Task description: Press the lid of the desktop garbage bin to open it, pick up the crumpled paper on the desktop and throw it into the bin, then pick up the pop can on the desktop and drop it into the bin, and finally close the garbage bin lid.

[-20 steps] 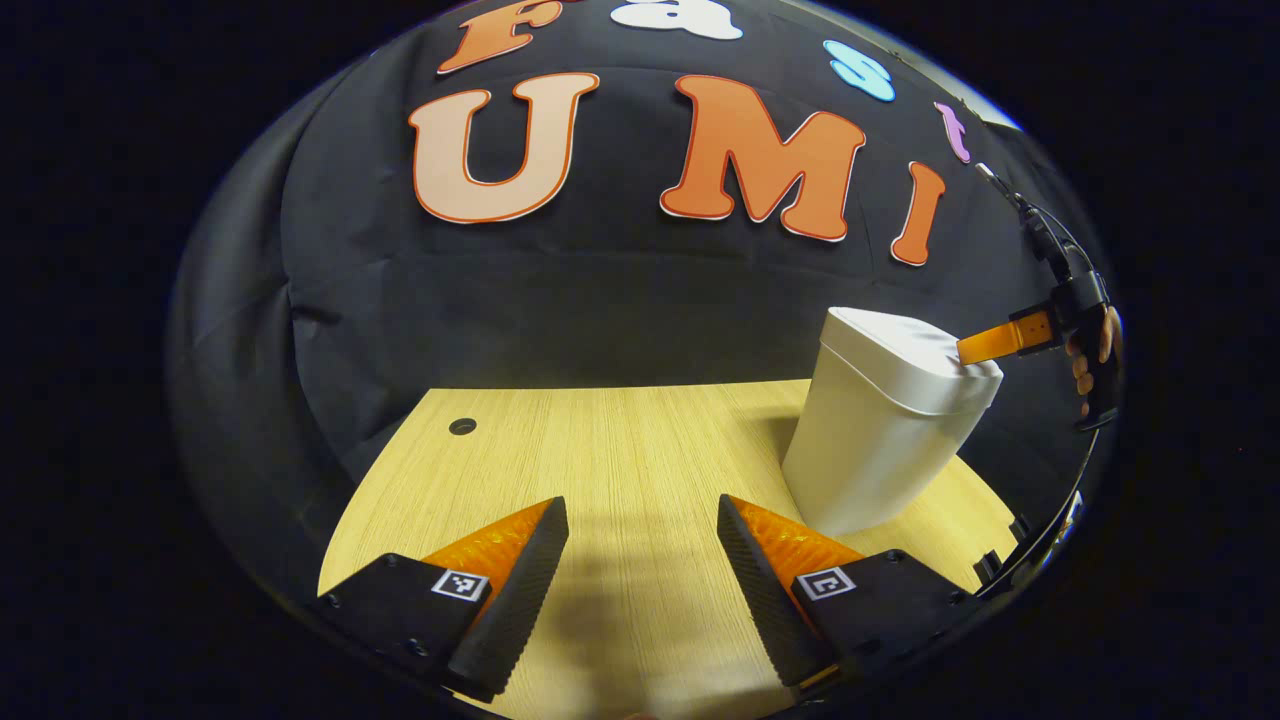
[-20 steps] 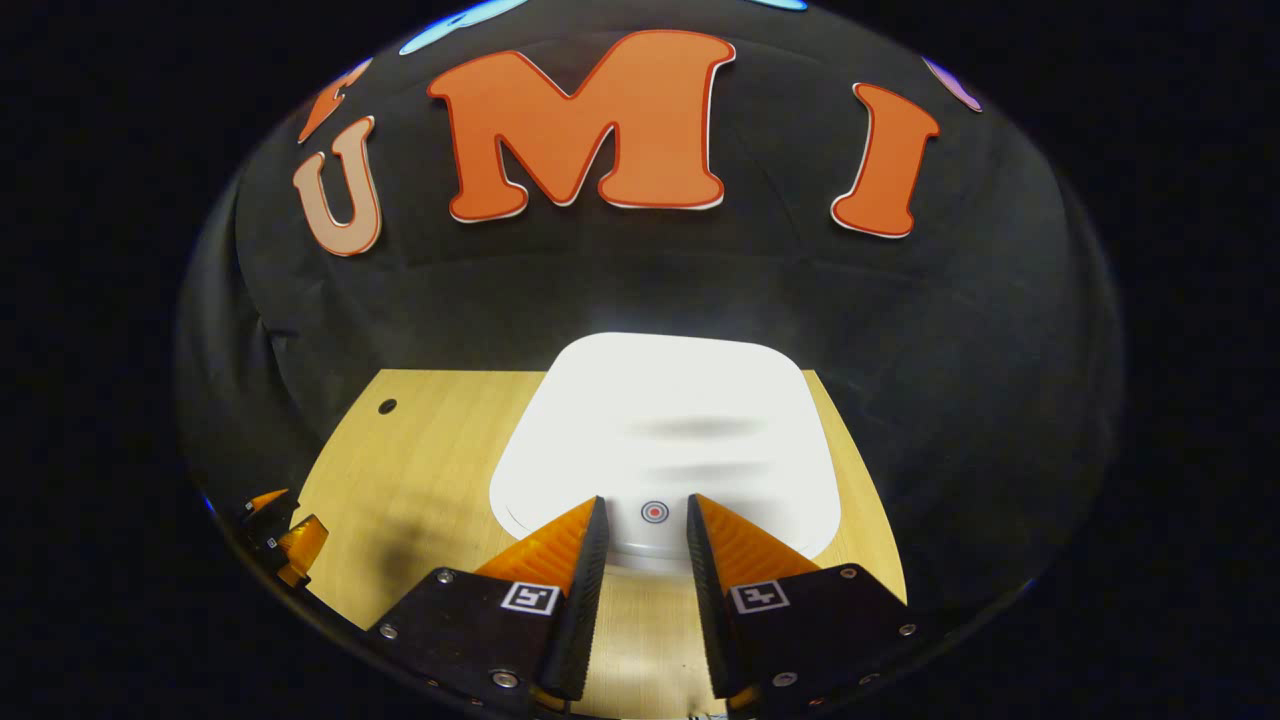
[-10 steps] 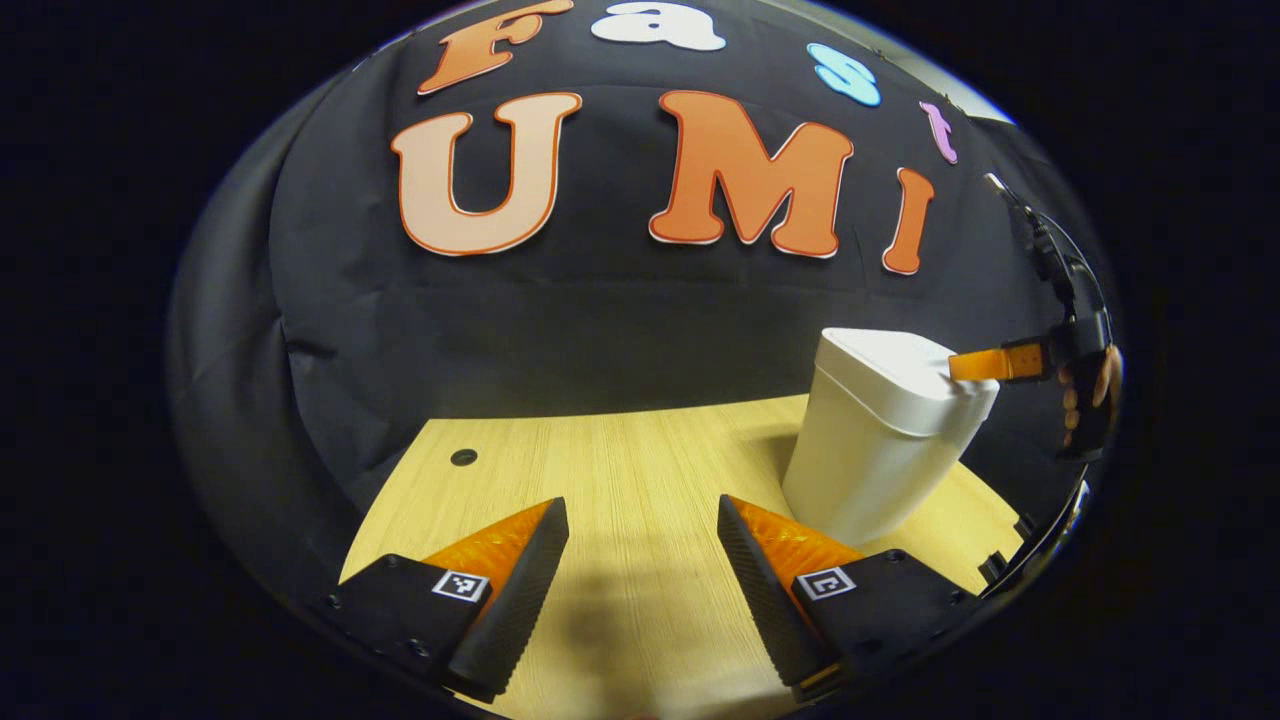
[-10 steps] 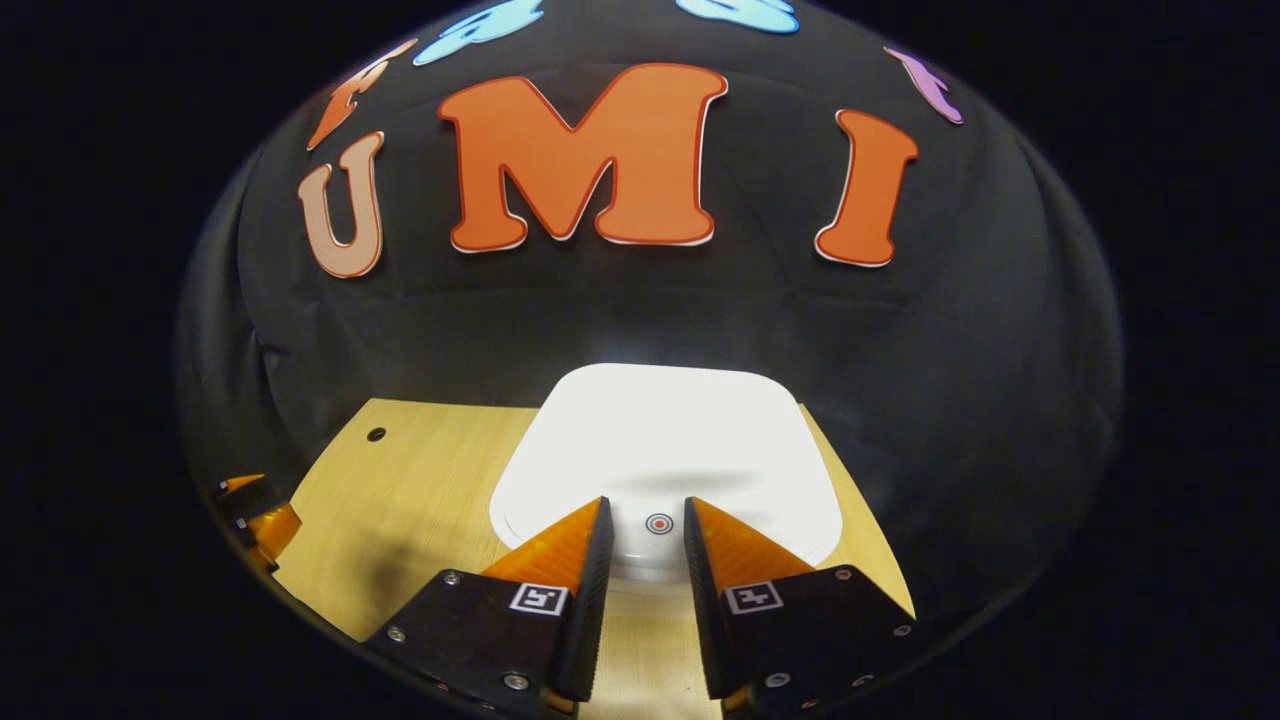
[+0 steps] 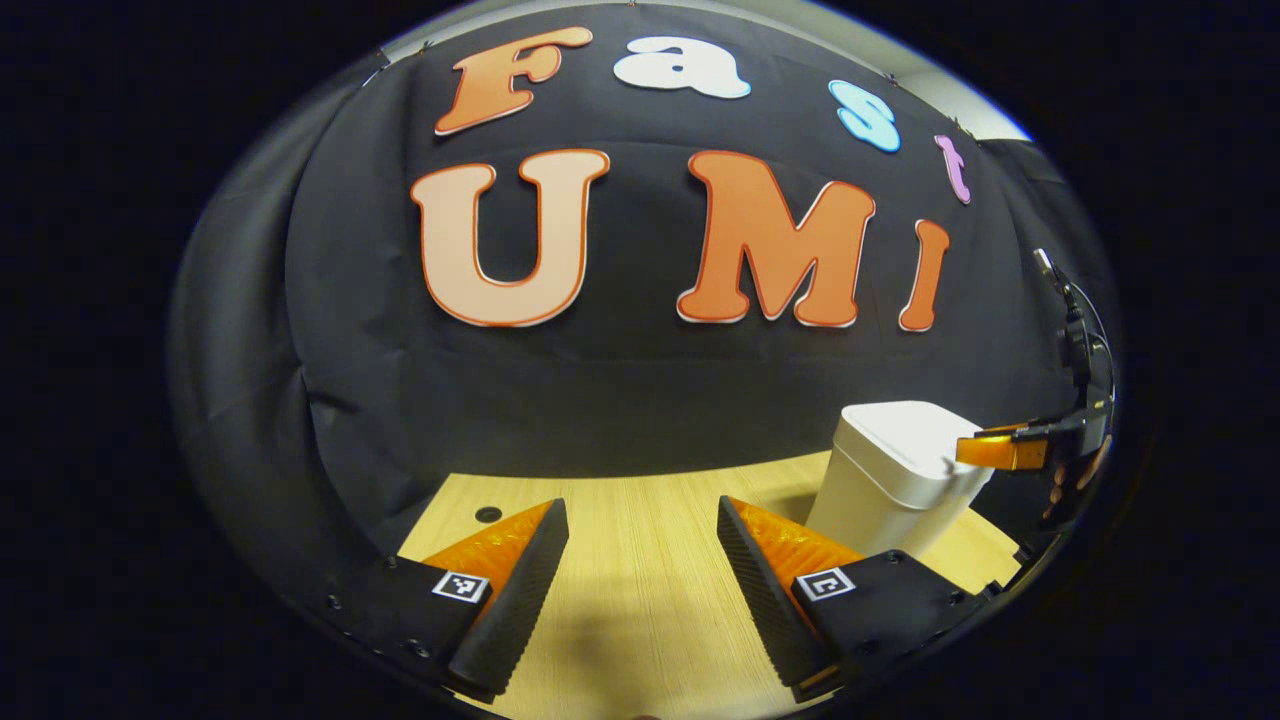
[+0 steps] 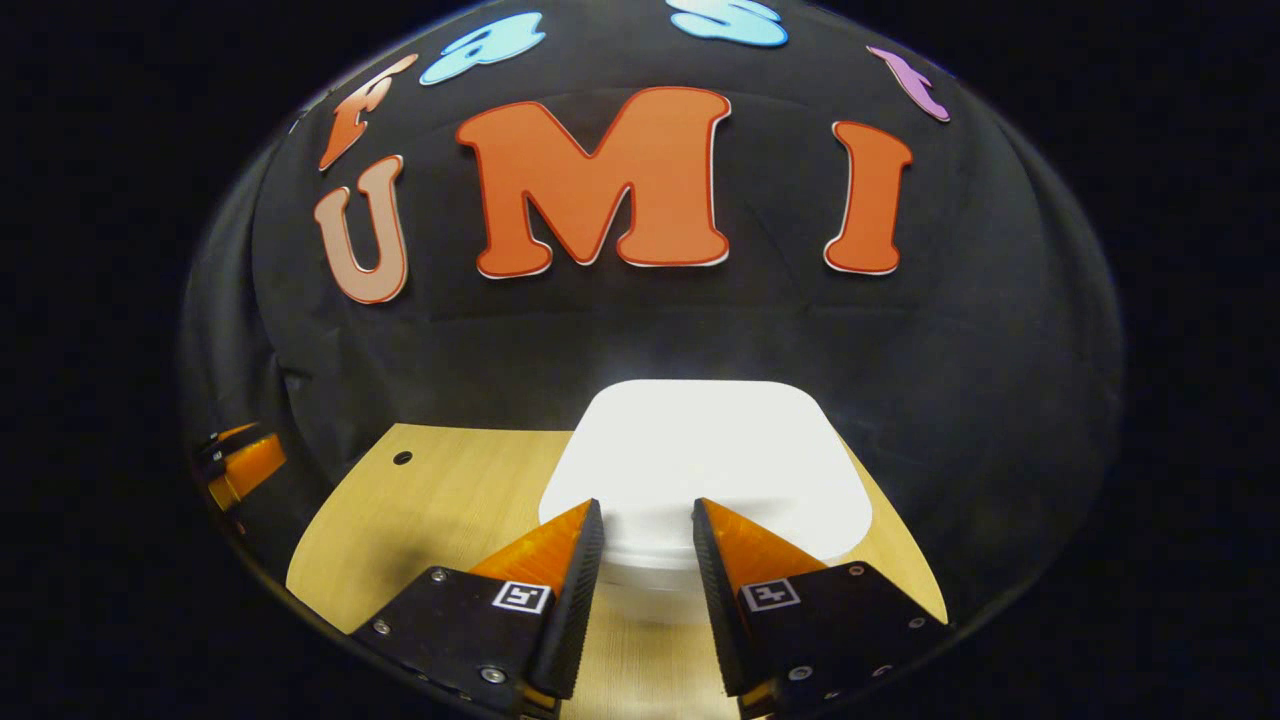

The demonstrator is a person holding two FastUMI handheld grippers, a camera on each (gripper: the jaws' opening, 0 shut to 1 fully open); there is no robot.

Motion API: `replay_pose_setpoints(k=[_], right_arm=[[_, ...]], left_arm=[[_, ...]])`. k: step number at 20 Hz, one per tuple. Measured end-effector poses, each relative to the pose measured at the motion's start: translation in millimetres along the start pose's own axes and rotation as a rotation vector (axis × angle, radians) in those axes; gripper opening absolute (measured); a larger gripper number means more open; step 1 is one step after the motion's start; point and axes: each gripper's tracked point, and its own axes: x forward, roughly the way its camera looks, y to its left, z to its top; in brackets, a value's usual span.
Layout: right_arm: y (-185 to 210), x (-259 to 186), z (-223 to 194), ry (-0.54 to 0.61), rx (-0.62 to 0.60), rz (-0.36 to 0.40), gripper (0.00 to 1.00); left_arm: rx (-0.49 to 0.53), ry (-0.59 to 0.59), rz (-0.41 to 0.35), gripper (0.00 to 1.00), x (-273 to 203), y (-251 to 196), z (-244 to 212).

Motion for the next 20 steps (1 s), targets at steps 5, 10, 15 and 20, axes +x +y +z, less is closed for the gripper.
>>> replay_pose_setpoints(k=[5, 10, 15, 20], right_arm=[[42.2, -14.7, 26.9, -0.110, -0.035, 0.056, 0.57], [71.2, -30.2, 53.8, -0.233, -0.068, 0.095, 0.69], [88.9, -35.5, 61.1, -0.291, -0.099, 0.100, 0.93], [113.9, -37.5, 60.7, -0.318, -0.102, 0.126, 0.96]], left_arm=[[0.044, -0.088, 0.050, 0.95, -13.8, 12.0, 31.5], [0.066, -0.168, 0.083, 0.95, -29.4, 16.1, 51.9], [0.004, -0.192, 0.085, 0.94, -31.0, 21.9, 48.3], [0.000, -0.198, 0.124, 0.96, -33.7, 37.6, 41.0]])
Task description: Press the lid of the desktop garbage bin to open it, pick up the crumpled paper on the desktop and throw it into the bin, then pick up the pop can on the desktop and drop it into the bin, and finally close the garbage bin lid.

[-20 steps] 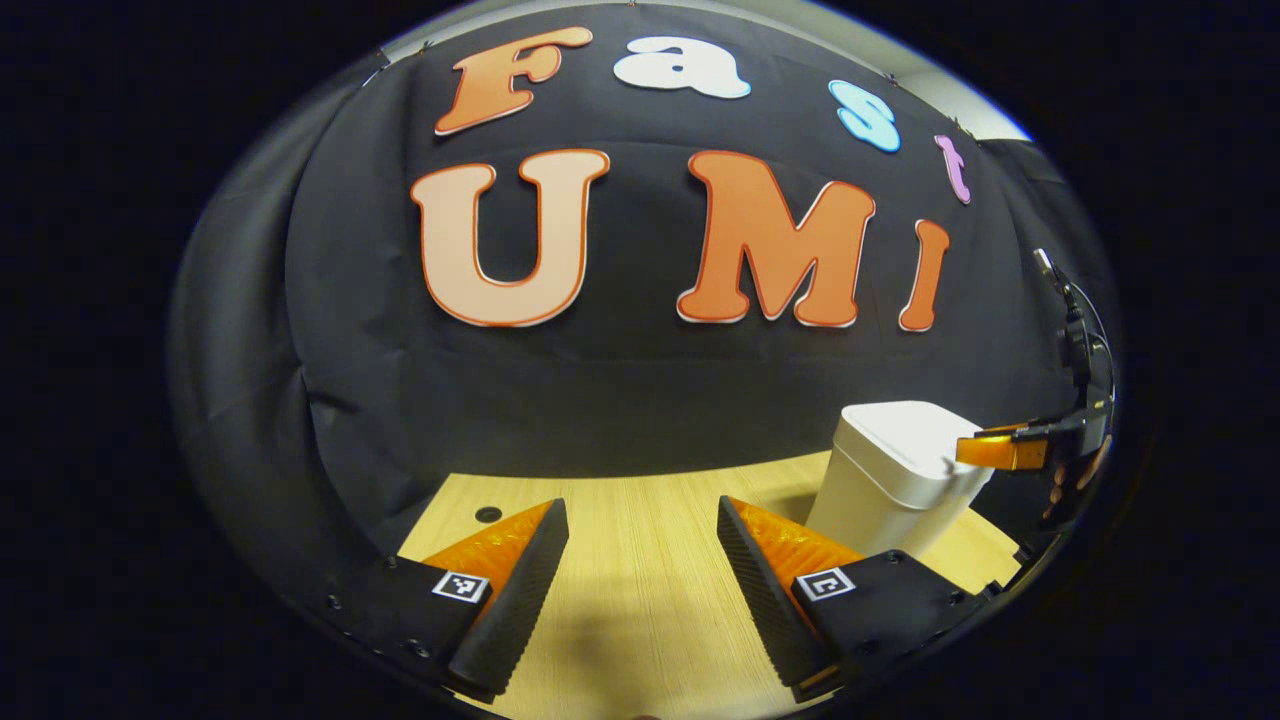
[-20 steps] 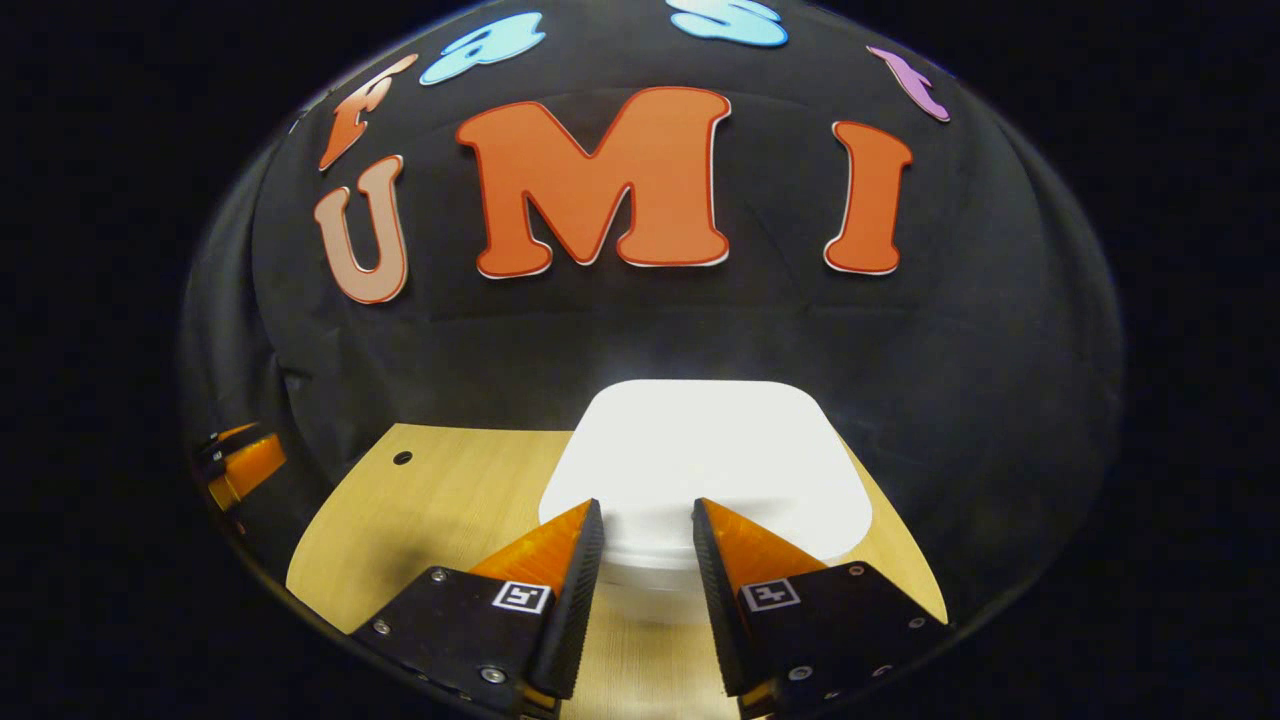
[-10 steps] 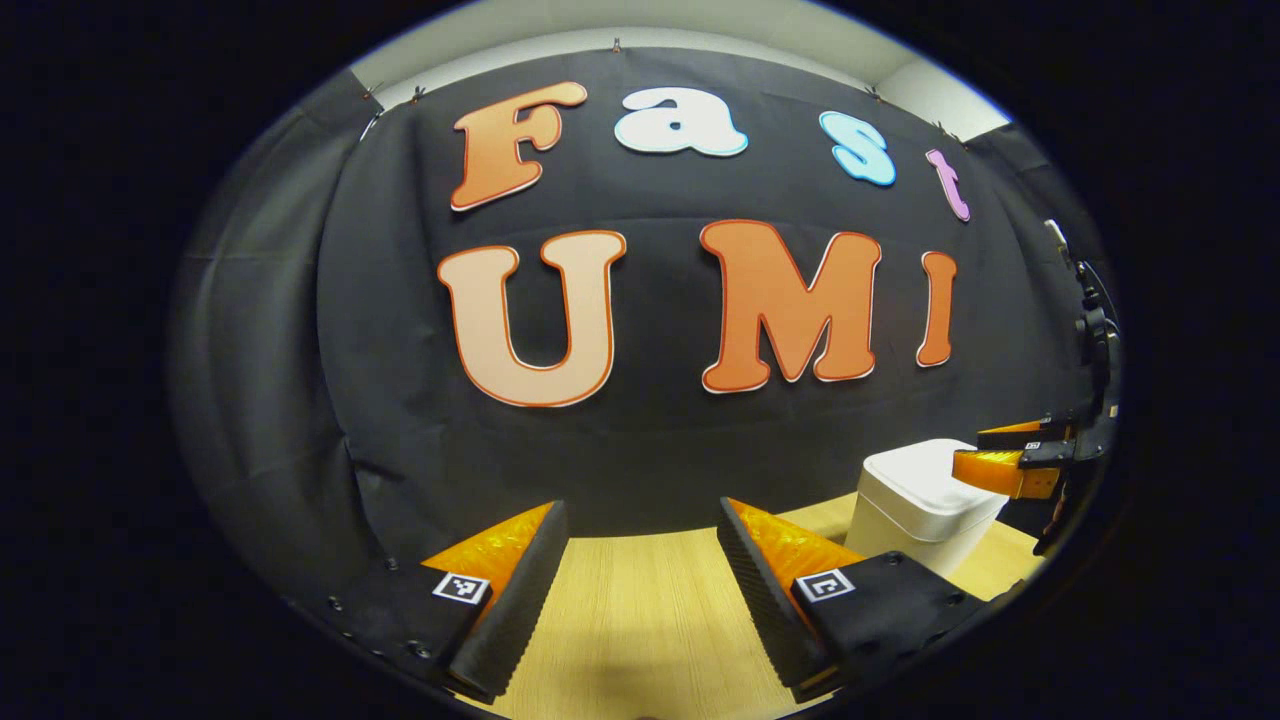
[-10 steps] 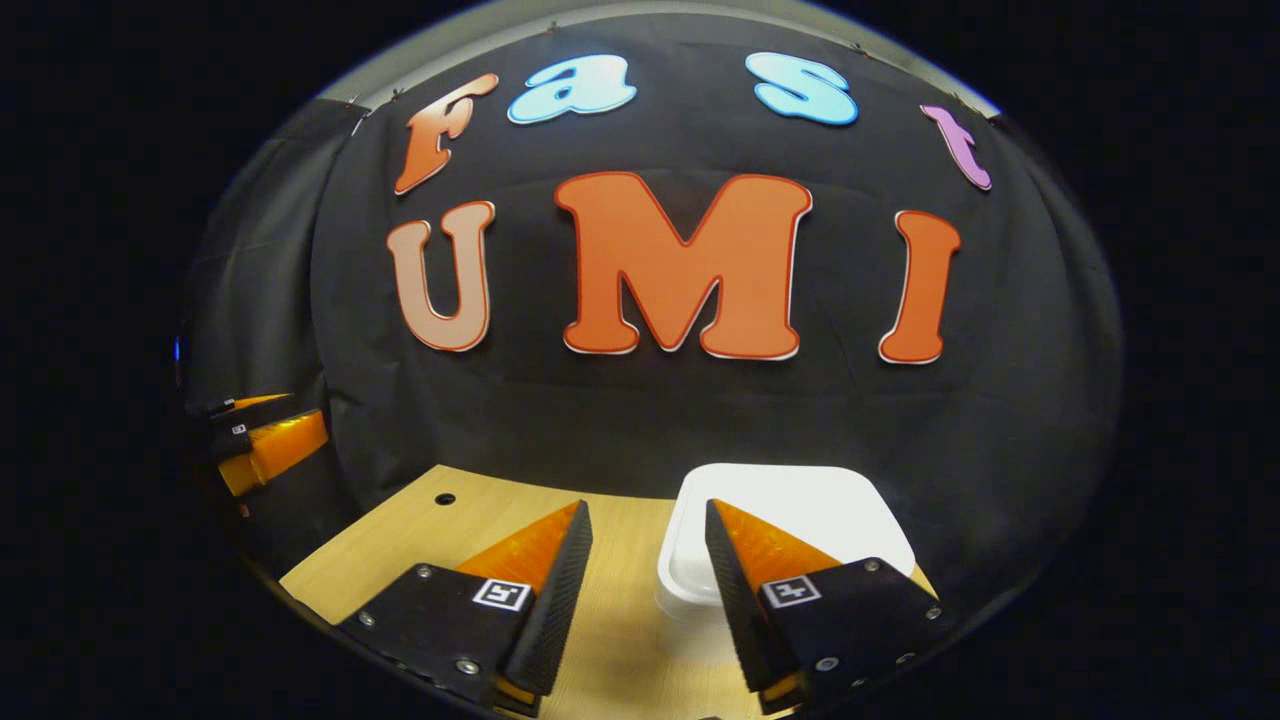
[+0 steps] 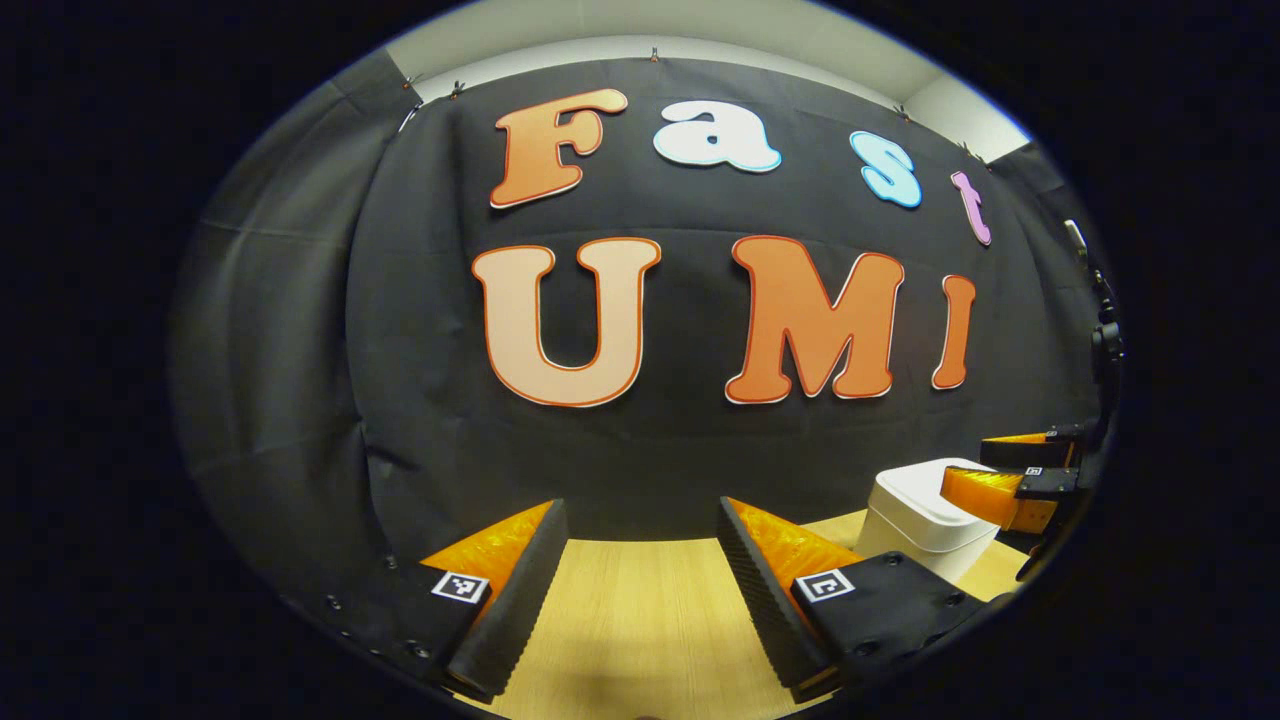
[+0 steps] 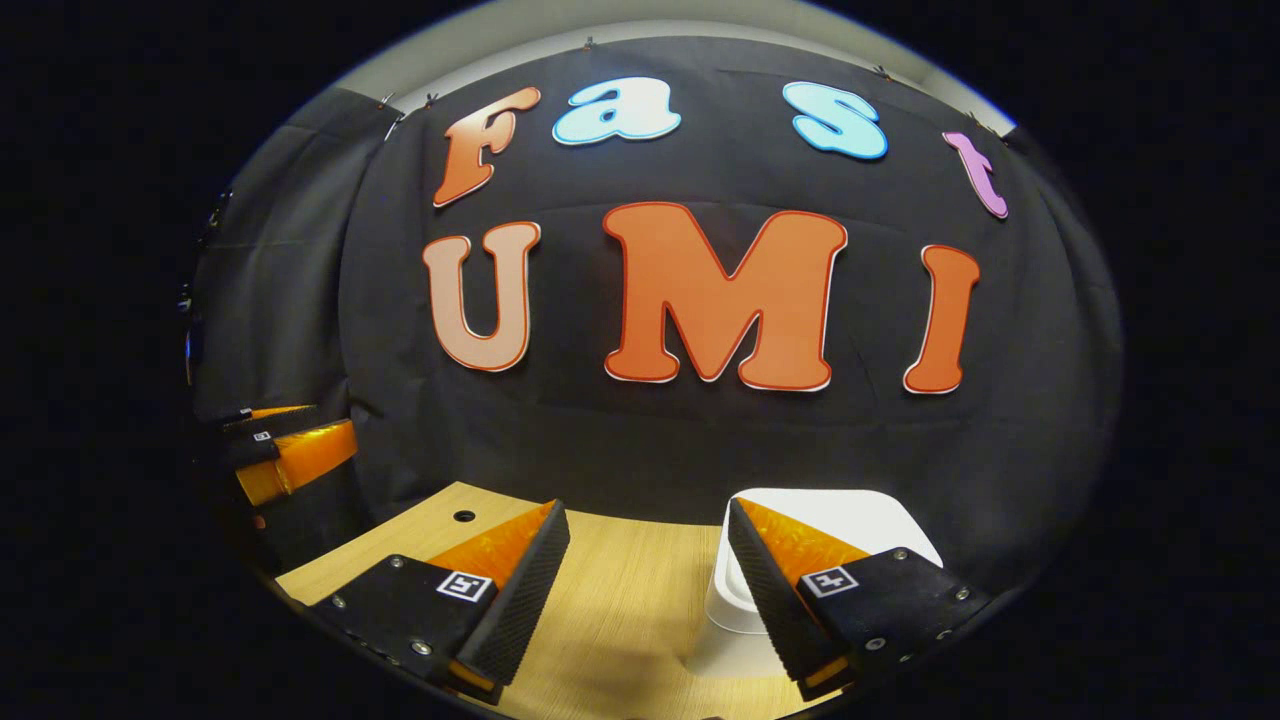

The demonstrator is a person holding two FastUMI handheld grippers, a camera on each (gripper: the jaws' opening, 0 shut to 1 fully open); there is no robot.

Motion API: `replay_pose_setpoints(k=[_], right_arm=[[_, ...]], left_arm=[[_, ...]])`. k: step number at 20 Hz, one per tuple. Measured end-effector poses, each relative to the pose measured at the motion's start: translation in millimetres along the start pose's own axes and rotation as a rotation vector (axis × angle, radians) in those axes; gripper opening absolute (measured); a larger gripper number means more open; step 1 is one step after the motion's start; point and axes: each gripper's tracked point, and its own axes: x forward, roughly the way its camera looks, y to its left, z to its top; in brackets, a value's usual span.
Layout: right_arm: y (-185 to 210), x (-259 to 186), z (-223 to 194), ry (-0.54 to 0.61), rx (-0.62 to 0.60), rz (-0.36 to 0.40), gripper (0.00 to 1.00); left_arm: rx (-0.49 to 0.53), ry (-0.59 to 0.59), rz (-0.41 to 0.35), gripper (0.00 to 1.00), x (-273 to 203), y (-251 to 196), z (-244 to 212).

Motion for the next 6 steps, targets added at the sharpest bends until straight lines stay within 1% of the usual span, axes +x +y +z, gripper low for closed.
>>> replay_pose_setpoints(k=[3, 6], right_arm=[[9.6, 2.9, 3.1, -0.009, 0.004, 0.022, 0.96], [14.8, 6.4, 4.2, -0.018, -0.004, 0.033, 0.96]], left_arm=[[-0.006, 0.007, 0.015, 0.94, -0.3, 6.0, -4.7], [-0.010, 0.007, 0.027, 0.95, 0.1, 9.8, -6.2]])
